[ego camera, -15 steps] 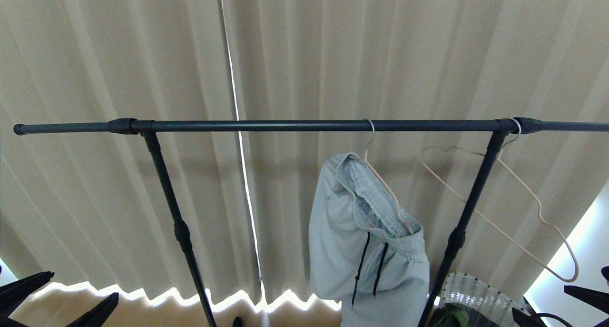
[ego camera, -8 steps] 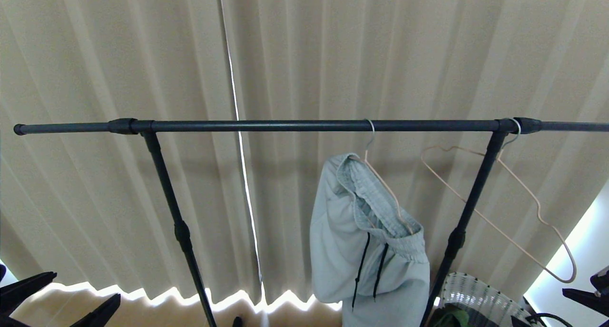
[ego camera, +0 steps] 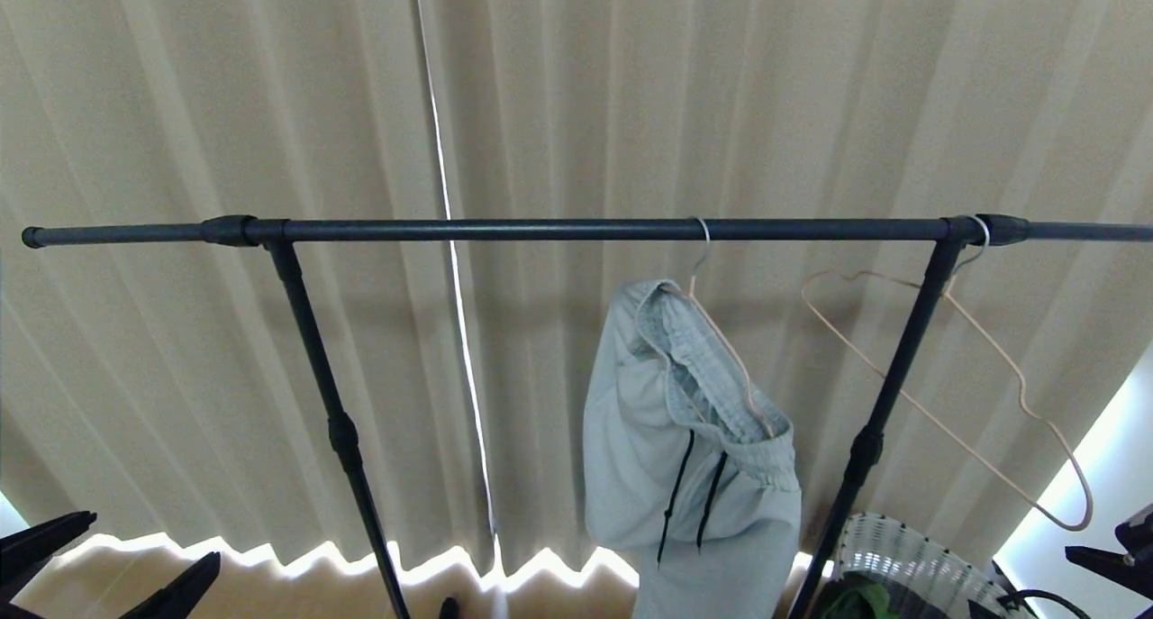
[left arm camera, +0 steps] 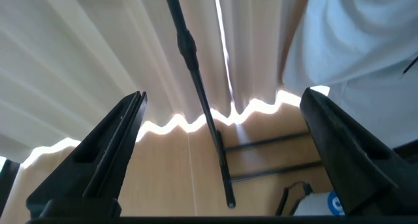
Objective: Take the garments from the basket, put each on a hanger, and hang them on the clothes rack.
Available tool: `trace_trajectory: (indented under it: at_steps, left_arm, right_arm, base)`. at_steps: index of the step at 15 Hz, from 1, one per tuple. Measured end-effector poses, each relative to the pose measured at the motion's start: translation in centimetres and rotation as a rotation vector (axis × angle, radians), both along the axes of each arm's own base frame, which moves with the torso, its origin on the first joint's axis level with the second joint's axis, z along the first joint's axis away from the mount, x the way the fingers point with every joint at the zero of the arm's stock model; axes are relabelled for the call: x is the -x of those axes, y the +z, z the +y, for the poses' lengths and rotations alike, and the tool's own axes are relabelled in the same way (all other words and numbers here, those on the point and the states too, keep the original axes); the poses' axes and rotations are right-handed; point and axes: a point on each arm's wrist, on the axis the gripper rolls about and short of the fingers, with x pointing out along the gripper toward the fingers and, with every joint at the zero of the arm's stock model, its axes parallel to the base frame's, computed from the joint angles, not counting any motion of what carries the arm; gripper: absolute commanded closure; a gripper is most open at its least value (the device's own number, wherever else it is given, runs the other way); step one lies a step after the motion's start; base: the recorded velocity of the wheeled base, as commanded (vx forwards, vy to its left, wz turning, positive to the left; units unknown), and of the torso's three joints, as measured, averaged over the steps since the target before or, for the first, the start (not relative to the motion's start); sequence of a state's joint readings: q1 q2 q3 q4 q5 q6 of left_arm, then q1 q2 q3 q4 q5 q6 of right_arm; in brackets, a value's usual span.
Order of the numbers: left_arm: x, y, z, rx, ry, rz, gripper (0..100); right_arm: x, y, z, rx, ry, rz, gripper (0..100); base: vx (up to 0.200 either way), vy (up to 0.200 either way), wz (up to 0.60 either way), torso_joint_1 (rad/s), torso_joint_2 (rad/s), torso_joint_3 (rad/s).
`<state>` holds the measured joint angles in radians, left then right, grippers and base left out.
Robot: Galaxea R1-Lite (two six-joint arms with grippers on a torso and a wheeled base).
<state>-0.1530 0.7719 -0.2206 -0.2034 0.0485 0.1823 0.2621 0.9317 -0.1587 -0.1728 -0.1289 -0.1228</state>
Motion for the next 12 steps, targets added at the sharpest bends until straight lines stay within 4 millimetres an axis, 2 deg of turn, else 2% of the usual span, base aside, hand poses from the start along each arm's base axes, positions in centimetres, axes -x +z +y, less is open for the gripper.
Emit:
trace_trajectory:
  at_steps: [5, 9, 12]
  left_arm:
    - [0.1, 0.0, 0.1, 0.002, 0.019, -0.005, 0]
    - [-0.5, -0.1, 1.0, -0.023, 0.13, 0.021, 0]
    - [-0.5, -0.6, 1.0, -0.042, 0.121, 0.045, 0]
  right_arm:
    - [0.1, -0.1, 0.0, 0.0, -0.001, 0.004, 0]
    - [0.1, -0.3, 0.0, 0.002, -0.002, 0.012, 0]
    - [-0.1, 0.2, 0.0, -0.005, 0.0, -0.018, 0]
  base:
    - [0.0, 0.0, 0.0, -0.208, 0.5, 0.283]
    - [0.0, 0.0, 0.0, -0.2, 0.5, 0.298]
    - [0.0, 0.0, 0.0, -0.172, 0.48, 0.303]
